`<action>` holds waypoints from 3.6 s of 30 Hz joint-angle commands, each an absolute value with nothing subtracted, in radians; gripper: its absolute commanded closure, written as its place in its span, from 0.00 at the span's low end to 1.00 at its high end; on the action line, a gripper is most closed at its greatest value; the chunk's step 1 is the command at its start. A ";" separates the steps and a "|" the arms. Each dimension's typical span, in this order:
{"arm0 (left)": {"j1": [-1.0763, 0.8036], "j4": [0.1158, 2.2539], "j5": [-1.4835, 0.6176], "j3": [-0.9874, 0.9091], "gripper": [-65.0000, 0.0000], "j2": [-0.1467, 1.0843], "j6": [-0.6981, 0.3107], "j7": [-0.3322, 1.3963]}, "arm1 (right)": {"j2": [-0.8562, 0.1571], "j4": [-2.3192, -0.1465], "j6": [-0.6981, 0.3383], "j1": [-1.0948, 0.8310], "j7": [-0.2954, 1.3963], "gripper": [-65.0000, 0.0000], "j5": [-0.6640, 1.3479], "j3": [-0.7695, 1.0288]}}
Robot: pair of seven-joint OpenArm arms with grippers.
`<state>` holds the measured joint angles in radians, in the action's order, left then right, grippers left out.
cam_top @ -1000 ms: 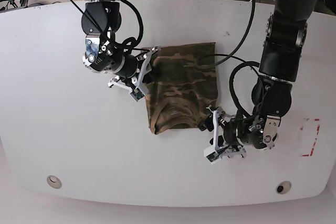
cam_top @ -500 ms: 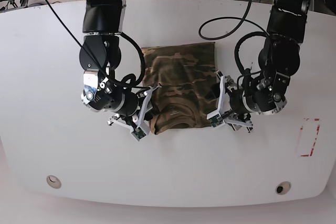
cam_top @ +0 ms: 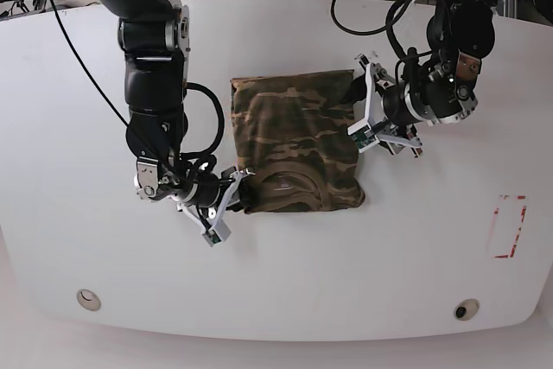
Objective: Fold the T-shirt properly
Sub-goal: 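Grasp the folded shirt at its middle with the left gripper, then carry the folded shirt to the table edge with the left gripper and release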
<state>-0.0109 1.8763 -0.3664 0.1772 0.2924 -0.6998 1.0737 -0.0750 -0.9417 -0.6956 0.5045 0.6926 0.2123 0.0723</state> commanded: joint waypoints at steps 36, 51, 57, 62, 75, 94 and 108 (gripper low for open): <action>0.084 1.276 0.065 0.453 0.22 -0.119 0.315 0.470 | -0.165 -1.601 -0.698 0.320 1.132 0.80 0.289 0.447; -0.077 1.307 0.061 0.085 0.22 0.252 -0.213 0.469 | -0.185 -1.698 -0.698 0.283 1.161 0.80 0.289 0.455; -0.119 1.280 0.062 -0.093 0.22 0.438 -0.472 0.469 | -0.183 -1.733 -0.698 0.240 1.161 0.80 0.289 0.455; -0.122 1.211 0.061 -0.220 0.22 0.564 -0.570 0.466 | -0.182 -1.765 -0.698 0.205 1.161 0.80 0.289 0.455; -0.101 1.150 -0.004 -0.346 0.22 0.711 -0.698 0.470 | -0.147 -1.856 -0.698 0.142 1.158 0.80 0.288 0.455; -0.147 1.813 -0.091 -0.504 0.22 0.516 -0.550 0.532 | -0.147 -1.876 -0.698 0.036 0.915 0.80 0.234 0.447; -0.372 1.839 0.134 -0.134 0.22 0.292 -0.176 0.036 | -0.031 -1.929 -0.698 -0.292 0.367 0.80 -0.081 0.463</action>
